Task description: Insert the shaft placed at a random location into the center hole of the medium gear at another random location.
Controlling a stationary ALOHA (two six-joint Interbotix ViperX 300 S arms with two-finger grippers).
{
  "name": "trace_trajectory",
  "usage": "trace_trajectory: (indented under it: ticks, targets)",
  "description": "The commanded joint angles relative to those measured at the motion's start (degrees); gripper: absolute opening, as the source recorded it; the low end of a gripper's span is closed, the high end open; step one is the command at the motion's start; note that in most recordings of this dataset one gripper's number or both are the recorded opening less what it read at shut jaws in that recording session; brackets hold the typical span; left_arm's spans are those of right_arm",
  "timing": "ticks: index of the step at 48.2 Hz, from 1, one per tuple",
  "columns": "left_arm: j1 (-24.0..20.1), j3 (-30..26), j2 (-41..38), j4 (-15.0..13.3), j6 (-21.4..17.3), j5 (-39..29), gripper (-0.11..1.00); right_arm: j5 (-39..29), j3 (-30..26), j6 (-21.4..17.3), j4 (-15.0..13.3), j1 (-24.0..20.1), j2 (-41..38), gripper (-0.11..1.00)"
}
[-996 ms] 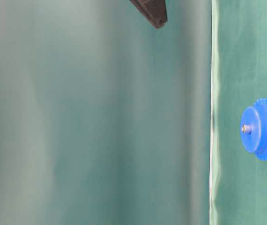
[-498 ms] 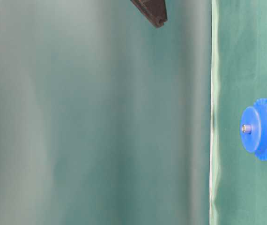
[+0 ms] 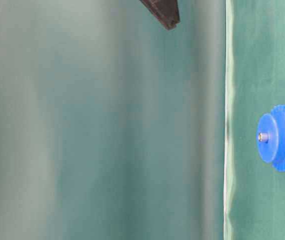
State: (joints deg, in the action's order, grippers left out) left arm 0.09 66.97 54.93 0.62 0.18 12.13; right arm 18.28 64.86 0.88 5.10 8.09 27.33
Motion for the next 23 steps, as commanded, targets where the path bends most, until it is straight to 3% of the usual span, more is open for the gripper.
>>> trace_trajectory:
  ticks: [1, 23]
  targets:
    - [0.09, -0.70, -0.44, 0.18, 0.00, 0.53, 0.00, -0.09, -0.97, 0.26, 0.09, 0.00, -0.35, 0.80]
    - [0.09, -0.70, -0.44, 0.18, 0.09, 0.53, 0.00, -0.09, -1.32, 0.26, 0.18, 0.00, -1.14, 0.80]
